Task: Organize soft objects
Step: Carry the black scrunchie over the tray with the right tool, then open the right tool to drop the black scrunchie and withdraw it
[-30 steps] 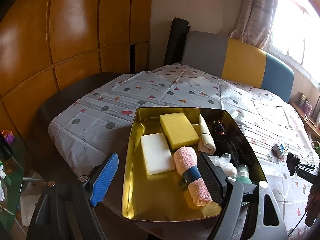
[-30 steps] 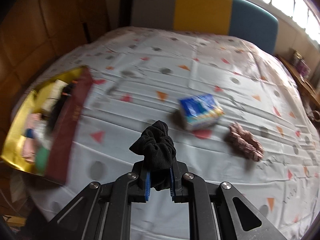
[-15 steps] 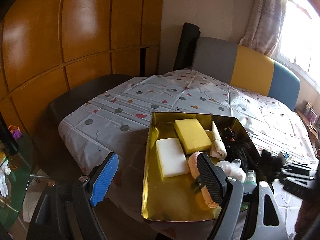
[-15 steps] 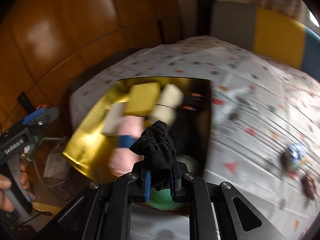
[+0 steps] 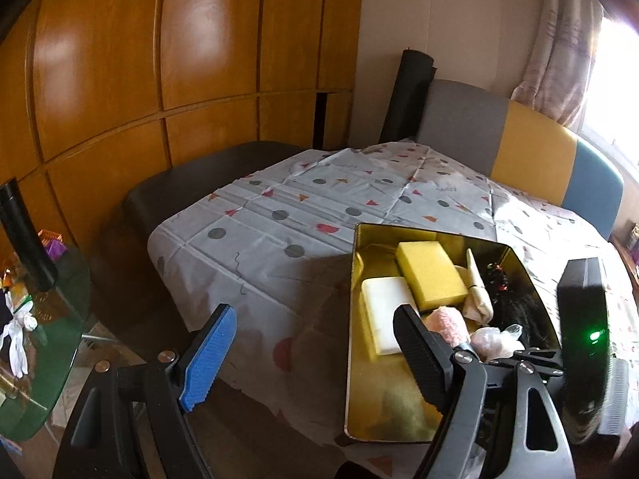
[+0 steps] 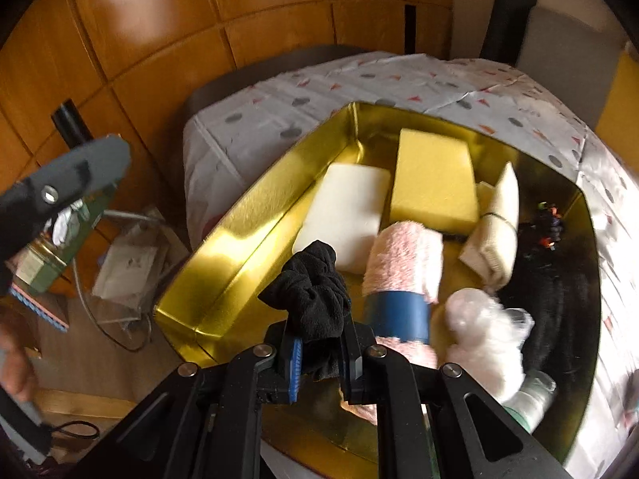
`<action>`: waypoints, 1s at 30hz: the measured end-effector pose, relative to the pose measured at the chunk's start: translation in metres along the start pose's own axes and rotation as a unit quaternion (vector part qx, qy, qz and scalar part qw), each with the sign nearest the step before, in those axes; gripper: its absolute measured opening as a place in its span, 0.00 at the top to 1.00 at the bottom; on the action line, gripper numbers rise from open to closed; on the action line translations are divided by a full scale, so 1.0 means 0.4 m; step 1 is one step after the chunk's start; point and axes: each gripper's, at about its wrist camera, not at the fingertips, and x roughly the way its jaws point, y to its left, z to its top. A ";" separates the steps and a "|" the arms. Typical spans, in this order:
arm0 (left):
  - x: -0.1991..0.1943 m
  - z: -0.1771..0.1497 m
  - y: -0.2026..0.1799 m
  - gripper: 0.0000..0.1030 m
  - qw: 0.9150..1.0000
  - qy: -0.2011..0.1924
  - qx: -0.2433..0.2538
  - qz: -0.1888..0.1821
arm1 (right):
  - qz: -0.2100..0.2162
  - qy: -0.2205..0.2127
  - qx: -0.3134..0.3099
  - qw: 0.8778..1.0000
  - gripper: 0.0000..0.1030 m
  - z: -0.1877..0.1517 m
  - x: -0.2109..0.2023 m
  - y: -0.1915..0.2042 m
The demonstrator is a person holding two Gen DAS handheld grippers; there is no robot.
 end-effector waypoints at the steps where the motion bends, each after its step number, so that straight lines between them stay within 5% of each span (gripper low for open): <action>1: 0.001 -0.002 0.003 0.20 1.000 0.001 0.000 0.001 | -0.003 0.003 -0.001 1.000 0.86 -0.001 0.007 0.000; 19: -0.009 -0.006 -0.015 0.20 1.000 0.003 0.011 -0.004 | -0.020 0.009 0.040 0.999 0.72 -0.009 0.020 -0.037; 27: -0.017 -0.005 -0.027 0.20 1.000 0.002 0.019 -0.005 | -0.012 -0.019 0.052 0.998 0.47 -0.014 -0.027 -0.035; 30: -0.021 -0.004 -0.030 0.20 1.000 0.000 0.021 -0.005 | -0.015 -0.036 0.060 0.997 0.46 -0.015 -0.057 -0.046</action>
